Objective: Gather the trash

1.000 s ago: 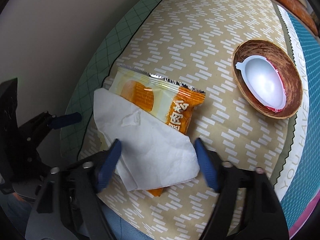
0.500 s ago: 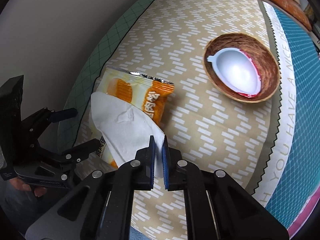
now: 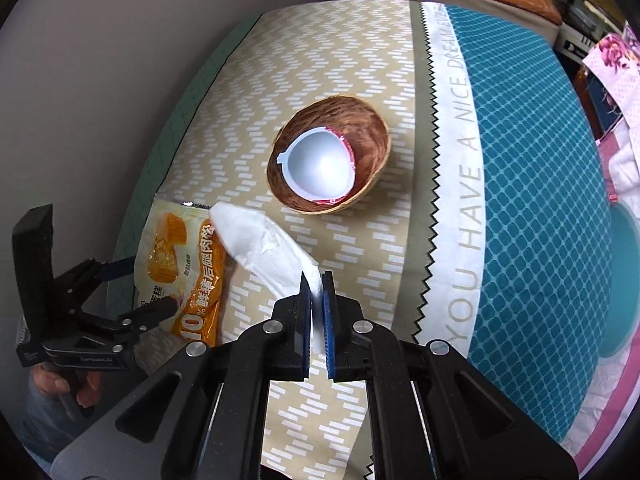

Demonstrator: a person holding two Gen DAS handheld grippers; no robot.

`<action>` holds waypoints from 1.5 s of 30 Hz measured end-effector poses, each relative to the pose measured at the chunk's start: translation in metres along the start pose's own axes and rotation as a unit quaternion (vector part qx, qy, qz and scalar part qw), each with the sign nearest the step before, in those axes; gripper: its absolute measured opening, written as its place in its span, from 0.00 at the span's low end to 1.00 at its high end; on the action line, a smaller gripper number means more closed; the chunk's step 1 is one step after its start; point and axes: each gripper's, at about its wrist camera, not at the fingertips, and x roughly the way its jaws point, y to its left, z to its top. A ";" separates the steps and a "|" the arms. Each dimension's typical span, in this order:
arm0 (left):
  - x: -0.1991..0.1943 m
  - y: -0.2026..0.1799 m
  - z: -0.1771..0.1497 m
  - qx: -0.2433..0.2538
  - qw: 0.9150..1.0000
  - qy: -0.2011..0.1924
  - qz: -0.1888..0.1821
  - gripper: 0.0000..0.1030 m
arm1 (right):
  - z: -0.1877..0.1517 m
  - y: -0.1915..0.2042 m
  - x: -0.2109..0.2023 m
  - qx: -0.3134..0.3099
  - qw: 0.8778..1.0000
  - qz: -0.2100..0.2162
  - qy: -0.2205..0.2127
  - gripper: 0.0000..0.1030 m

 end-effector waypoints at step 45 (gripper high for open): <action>-0.002 -0.142 0.014 0.090 0.996 -0.018 -0.020 0.08 | -0.030 -0.103 -0.098 0.100 0.988 0.044 -0.110 0.05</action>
